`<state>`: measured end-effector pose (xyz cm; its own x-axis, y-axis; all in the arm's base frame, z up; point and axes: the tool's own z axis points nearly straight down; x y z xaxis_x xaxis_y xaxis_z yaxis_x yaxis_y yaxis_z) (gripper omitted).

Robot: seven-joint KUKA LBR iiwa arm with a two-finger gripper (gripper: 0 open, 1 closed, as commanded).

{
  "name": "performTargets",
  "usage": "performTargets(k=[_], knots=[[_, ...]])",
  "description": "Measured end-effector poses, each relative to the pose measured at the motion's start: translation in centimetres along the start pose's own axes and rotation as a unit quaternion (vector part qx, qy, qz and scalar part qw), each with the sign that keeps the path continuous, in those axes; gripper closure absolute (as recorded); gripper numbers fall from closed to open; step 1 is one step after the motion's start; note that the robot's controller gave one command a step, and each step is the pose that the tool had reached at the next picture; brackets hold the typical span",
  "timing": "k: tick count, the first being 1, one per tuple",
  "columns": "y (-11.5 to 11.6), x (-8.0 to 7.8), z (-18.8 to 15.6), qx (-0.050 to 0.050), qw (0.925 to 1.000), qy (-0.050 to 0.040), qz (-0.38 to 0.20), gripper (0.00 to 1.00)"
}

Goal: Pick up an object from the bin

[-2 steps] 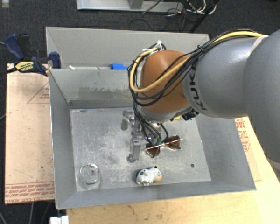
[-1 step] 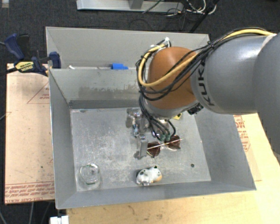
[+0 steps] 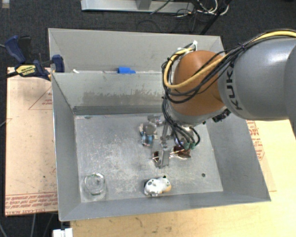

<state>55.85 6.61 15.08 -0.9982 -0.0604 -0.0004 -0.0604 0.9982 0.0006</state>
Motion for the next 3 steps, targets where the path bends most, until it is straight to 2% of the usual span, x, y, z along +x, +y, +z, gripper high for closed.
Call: performTargets(k=[1,2,3], knots=[[-0.7,-0.8,-0.7,0.000,0.9978,-0.0009,-0.067,0.00],[-5.3,1.0,0.8,-0.001,0.9957,-0.0007,-0.092,0.00],[-7.6,-1.3,4.6,0.001,0.9857,-0.0027,-0.168,0.00]])
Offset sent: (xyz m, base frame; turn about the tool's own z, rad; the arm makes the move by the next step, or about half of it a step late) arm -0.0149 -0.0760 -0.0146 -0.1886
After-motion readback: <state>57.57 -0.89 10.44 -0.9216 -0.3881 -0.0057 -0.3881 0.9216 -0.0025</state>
